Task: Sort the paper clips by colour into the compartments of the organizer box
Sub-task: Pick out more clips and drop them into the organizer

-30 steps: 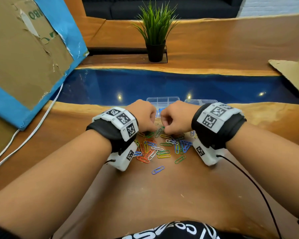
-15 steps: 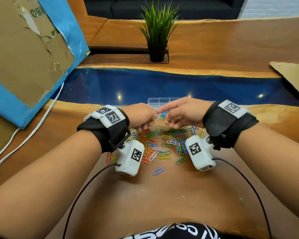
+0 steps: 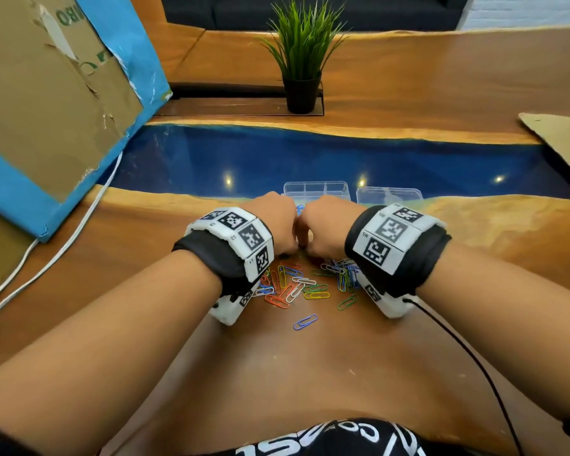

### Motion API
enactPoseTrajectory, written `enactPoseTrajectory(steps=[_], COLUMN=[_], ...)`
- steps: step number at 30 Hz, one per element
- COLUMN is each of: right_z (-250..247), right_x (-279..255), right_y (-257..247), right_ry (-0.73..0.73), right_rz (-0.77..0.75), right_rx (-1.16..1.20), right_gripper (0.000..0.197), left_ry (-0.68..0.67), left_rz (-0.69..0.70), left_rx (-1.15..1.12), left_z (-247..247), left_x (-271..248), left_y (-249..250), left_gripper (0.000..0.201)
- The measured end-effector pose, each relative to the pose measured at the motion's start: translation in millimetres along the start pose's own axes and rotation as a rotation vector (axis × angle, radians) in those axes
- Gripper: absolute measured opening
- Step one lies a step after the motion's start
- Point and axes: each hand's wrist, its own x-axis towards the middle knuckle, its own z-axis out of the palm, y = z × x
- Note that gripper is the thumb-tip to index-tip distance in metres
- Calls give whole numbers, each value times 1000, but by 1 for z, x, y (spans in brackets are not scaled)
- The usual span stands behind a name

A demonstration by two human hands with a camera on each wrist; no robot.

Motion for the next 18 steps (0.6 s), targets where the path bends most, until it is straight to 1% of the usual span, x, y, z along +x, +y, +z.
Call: enactPoseTrajectory(steps=[2,5,9,12,14,16,18], right_z=[-4,-7,-6,-2,-1,-1,-2], right_x=[0,-2,-5,-5,-5,-5,-6], right_y=[-3,-4,0,8,10,13,14], right_ry=[-26,-50,-91,-79,-54,-43,-33], right_rz=[-13,-18,-36,-9,-7,3,21], right_rx=[-65,-117,-123,-48,-19,5,36], right_gripper=[18,18,26,32,30,26,16], left_ry=[-25,-46,-60,-82,-71,-60,-75], left_rz=[-15,-38,-34,-39,-46,-59,-71], left_rx=[-21,-50,-71,-141,-210,-307,-428], left_z=[1,3,4,5,3,-2,-7], left_x=[0,1,1,2,2,1,-1], left_y=[3,5,5,2,-2,-6,-11], left_gripper=[22,31,20,20,17,23,22])
